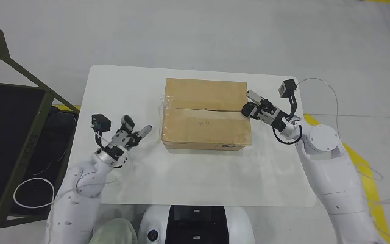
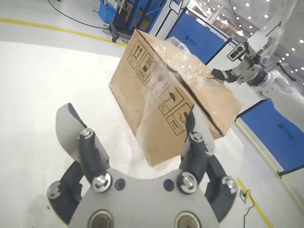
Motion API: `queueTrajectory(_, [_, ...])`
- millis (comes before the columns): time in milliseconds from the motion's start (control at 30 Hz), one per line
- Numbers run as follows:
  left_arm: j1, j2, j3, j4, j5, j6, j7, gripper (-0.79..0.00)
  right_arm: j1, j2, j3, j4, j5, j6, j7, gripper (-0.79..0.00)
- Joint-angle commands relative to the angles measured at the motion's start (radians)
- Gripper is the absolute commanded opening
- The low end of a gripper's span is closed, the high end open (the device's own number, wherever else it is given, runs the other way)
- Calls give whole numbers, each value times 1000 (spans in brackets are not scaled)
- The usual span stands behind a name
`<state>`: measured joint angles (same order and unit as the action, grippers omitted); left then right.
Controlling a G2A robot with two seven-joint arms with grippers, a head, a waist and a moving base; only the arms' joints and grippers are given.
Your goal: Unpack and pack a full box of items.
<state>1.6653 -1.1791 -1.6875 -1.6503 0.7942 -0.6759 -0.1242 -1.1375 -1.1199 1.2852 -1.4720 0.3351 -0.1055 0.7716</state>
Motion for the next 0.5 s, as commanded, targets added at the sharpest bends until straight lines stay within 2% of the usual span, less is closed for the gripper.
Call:
queueTrajectory(0, [-7,1,5,13,45,9,8,-240,0,0,0,0,0,0,0,0])
queueTrajectory(33, [-10,1,11,20,61,12,10,-357,0,0,0,0,0,0,0,0])
queueTrajectory(67, [-13,1,18,27,69,9,12,-397,0,0,0,0,0,0,0,0])
queueTrajectory(167, [-25,2,41,45,96,1,10,-397,0,0,0,0,0,0,0,0])
queueTrajectory(300, [-49,2,76,70,116,-10,-8,-320,0,0,0,0,0,0,0,0])
queueTrajectory(433, [-65,2,100,84,121,-13,-10,-308,0,0,0,0,0,0,0,0])
queueTrajectory(467, [-67,3,104,87,121,-13,-9,-332,0,0,0,0,0,0,0,0])
